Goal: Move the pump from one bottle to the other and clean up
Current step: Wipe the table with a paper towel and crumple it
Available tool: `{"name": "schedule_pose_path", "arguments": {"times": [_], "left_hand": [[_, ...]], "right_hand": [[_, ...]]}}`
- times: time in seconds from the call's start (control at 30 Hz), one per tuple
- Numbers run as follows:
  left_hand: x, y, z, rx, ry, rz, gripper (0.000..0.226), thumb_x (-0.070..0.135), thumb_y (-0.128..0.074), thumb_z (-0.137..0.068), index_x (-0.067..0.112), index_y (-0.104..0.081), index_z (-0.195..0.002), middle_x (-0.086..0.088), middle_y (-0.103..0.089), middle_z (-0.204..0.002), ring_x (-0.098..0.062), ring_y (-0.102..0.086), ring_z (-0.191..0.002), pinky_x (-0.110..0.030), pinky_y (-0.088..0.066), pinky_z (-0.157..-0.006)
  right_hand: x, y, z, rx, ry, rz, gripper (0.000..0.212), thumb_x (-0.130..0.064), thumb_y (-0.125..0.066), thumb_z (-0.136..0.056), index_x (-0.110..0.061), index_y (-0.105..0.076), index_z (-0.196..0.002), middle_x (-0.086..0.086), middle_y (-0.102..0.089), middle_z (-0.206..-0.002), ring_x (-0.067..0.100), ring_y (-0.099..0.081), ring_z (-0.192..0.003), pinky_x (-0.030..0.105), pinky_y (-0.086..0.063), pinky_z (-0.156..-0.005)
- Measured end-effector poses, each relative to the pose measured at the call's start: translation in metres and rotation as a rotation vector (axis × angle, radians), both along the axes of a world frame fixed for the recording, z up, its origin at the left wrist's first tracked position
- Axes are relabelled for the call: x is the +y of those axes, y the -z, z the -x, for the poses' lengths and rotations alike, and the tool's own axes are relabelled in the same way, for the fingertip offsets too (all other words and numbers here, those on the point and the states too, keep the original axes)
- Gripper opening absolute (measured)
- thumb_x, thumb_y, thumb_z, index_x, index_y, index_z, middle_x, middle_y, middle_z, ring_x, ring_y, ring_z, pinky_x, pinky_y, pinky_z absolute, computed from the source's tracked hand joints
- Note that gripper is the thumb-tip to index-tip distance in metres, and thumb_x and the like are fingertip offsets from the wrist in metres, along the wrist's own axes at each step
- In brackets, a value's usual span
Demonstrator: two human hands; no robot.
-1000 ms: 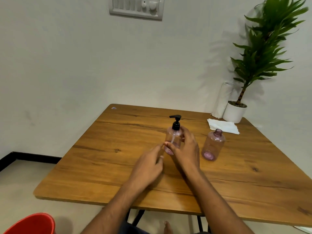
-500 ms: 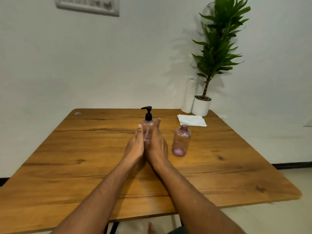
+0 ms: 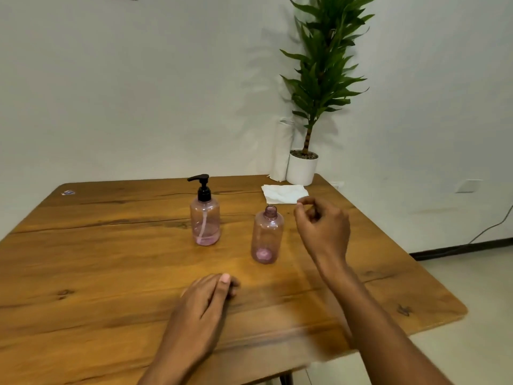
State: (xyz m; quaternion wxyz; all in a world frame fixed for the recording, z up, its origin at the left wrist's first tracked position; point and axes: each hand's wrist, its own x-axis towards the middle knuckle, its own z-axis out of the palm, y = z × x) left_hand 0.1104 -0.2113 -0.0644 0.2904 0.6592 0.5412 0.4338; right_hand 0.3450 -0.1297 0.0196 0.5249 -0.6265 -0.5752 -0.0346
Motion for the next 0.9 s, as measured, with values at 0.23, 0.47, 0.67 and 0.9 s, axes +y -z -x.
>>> {"name": "schedule_pose_path", "arguments": {"times": [0.23,0.47,0.67,0.9], "left_hand": [[0.009,0.006,0.003,0.125,0.028,-0.060,0.035,0.063,-0.040,-0.096,0.046,-0.070,-0.098,0.032,-0.070,-0.102,0.007,-0.063,-0.105,-0.041,-0.049,-0.097],[0.013,0.004,0.004,0.174,0.013,-0.062,0.040,0.075,-0.037,-0.086,0.053,-0.067,-0.099,0.040,-0.066,-0.107,0.014,-0.058,-0.107,-0.033,-0.047,-0.096],[0.010,0.003,0.004,0.167,0.010,-0.071,0.031,0.072,-0.047,-0.083,0.052,-0.069,-0.092,0.037,-0.067,-0.102,0.011,-0.061,-0.103,-0.035,-0.050,-0.093],[0.007,0.004,0.003,0.167,0.007,-0.080,0.027,0.068,-0.054,-0.082,0.049,-0.068,-0.094,0.032,-0.069,-0.099,0.007,-0.063,-0.099,-0.037,-0.052,-0.091]], "right_hand": [[0.155,0.018,-0.002,-0.212,-0.114,0.473,0.052,-0.050,-0.079,-0.085,-0.028,-0.072,-0.131,-0.002,-0.075,-0.119,0.018,-0.069,-0.111,0.034,-0.055,-0.088],[0.194,0.041,0.005,-0.277,-0.035,0.486,0.024,-0.033,-0.076,-0.093,-0.015,-0.079,-0.108,0.009,-0.074,-0.119,0.030,-0.068,-0.114,0.041,-0.055,-0.090],[0.205,0.038,-0.007,-0.169,-0.082,0.572,0.035,-0.045,-0.067,-0.099,-0.019,-0.078,-0.119,0.002,-0.074,-0.125,0.024,-0.067,-0.115,0.035,-0.048,-0.081],[0.205,0.019,-0.020,0.076,-0.117,0.489,0.032,-0.030,-0.059,-0.107,-0.008,-0.076,-0.124,0.012,-0.075,-0.120,0.028,-0.067,-0.105,0.031,-0.045,-0.079]]}}
